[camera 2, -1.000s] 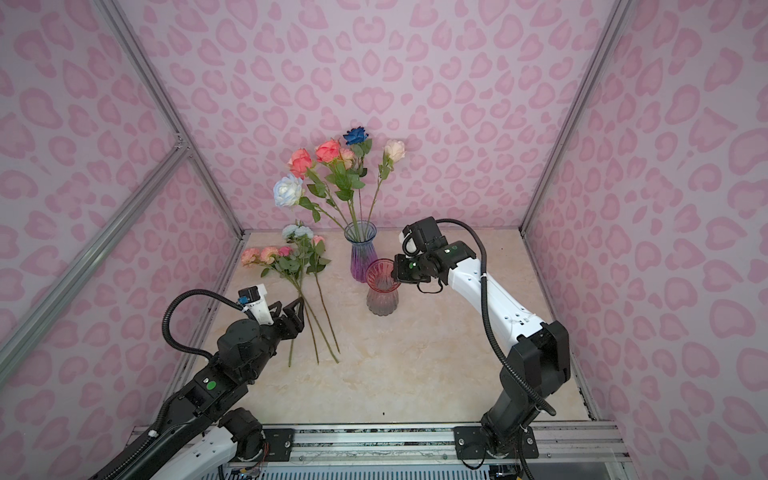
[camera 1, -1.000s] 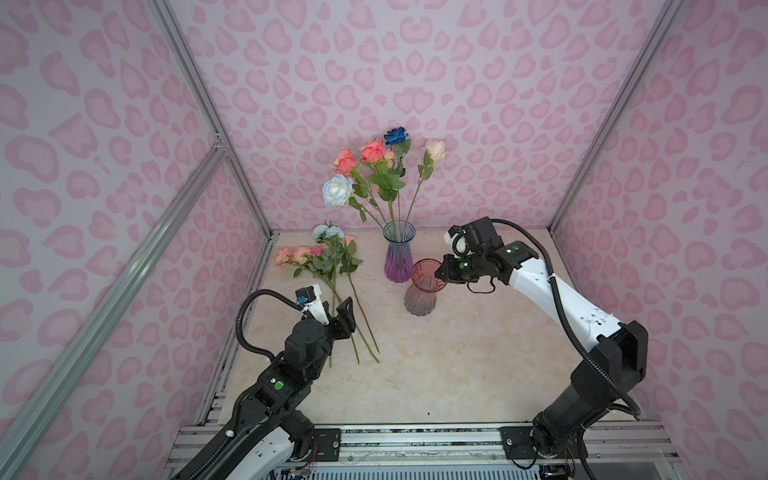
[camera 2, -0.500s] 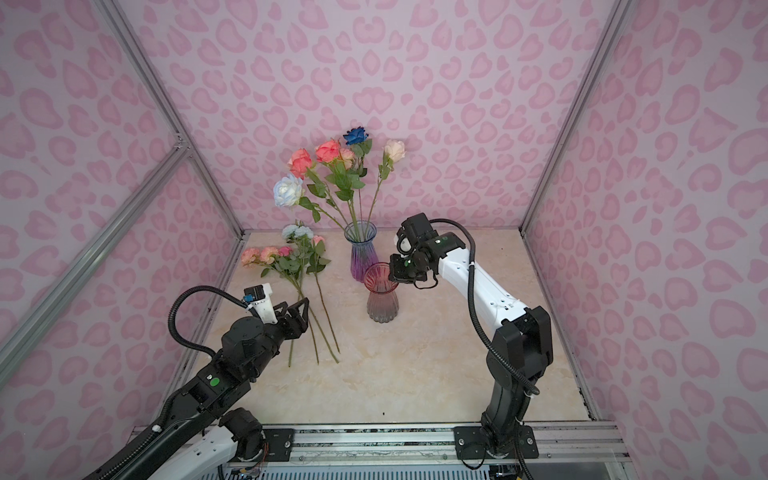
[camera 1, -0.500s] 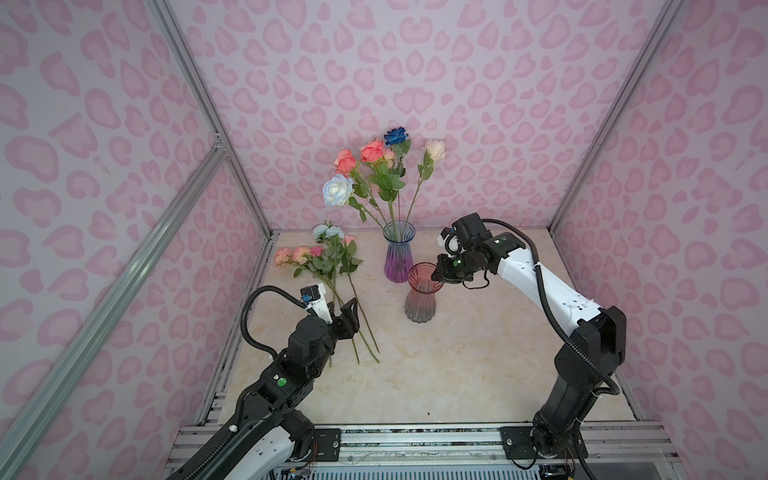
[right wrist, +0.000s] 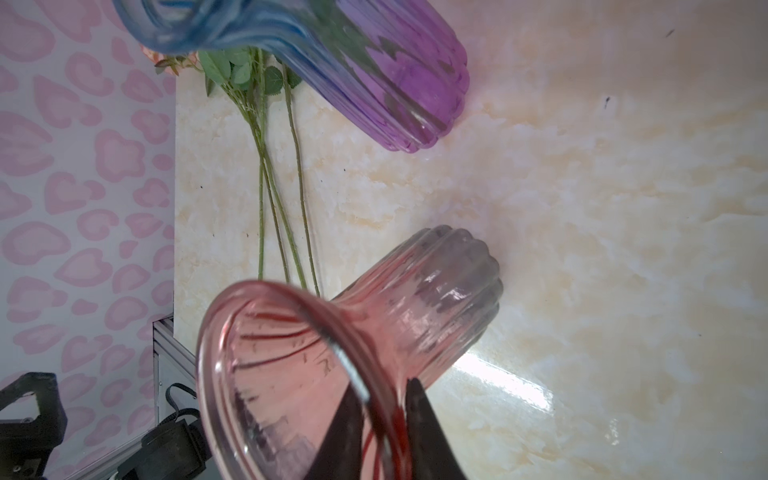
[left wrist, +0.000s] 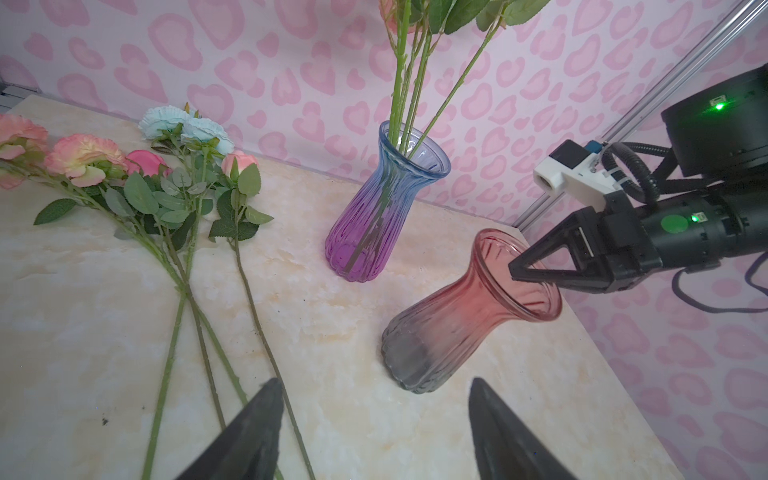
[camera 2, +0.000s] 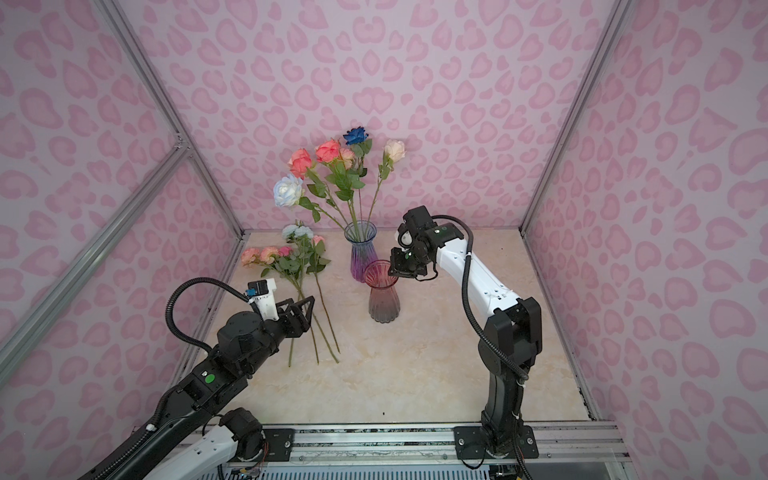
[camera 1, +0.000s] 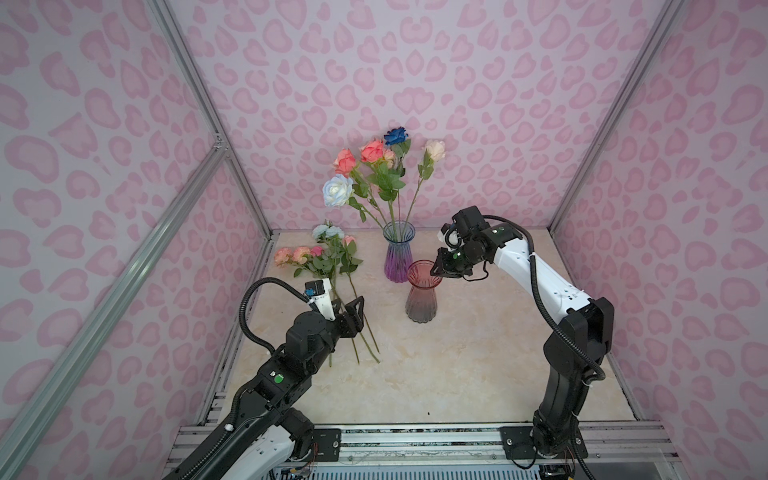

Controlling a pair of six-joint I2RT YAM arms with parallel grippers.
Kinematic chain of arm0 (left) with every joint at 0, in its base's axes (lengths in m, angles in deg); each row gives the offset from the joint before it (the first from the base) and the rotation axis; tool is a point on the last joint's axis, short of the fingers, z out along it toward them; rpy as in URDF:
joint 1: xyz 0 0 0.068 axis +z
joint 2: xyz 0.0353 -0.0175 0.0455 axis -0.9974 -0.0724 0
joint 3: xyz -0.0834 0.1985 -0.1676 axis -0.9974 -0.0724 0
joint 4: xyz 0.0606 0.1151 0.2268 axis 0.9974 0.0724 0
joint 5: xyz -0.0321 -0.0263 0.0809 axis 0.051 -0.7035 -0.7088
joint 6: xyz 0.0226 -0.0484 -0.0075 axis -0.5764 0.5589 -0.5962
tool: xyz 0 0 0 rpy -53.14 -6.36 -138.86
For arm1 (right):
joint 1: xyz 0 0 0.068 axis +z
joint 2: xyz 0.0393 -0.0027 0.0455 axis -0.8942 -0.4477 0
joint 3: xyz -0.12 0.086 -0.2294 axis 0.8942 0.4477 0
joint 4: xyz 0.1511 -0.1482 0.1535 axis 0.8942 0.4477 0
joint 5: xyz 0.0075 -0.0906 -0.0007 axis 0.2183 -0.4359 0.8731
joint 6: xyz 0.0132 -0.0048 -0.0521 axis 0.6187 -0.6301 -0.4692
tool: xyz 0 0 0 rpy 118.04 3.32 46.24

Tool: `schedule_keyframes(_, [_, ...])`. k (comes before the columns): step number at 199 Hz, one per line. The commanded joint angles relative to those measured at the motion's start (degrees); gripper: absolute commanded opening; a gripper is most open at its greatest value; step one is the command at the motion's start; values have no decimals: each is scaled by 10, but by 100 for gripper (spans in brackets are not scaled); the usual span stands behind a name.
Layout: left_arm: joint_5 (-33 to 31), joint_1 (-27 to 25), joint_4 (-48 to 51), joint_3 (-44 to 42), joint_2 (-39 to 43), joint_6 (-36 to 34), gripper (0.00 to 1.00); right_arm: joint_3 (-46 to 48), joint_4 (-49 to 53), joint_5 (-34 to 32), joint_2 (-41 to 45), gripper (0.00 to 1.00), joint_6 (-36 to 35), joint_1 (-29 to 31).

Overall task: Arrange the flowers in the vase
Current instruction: 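Drag the red vase toward the blue-purple vase with the right gripper, then open and withdraw the right gripper while the left gripper lowers to the flowers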

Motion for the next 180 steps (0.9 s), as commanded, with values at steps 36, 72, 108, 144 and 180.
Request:
schedule_keyframes(36, [30,1,8,15,-3,-10,74,-8,-9,-3,2,23,-9,2])
schedule_keyframes(72, [22,1,16,27,-5,-13,74,-10,-13,-26,16,28,-13,-1])
schedule_keyframes(108, [-25,1,26,42,-5,-12,76,-6,-24,-47,46,33,-23,-8])
schedule_keyframes(144, [-107,23,48,64,-41,15,71,12,-45,-71,98,35,-37,-19])
schedule_keyframes(180, [-49,122,33,65,-118,38,61,71,-89,-109,176,35,-49,-21])
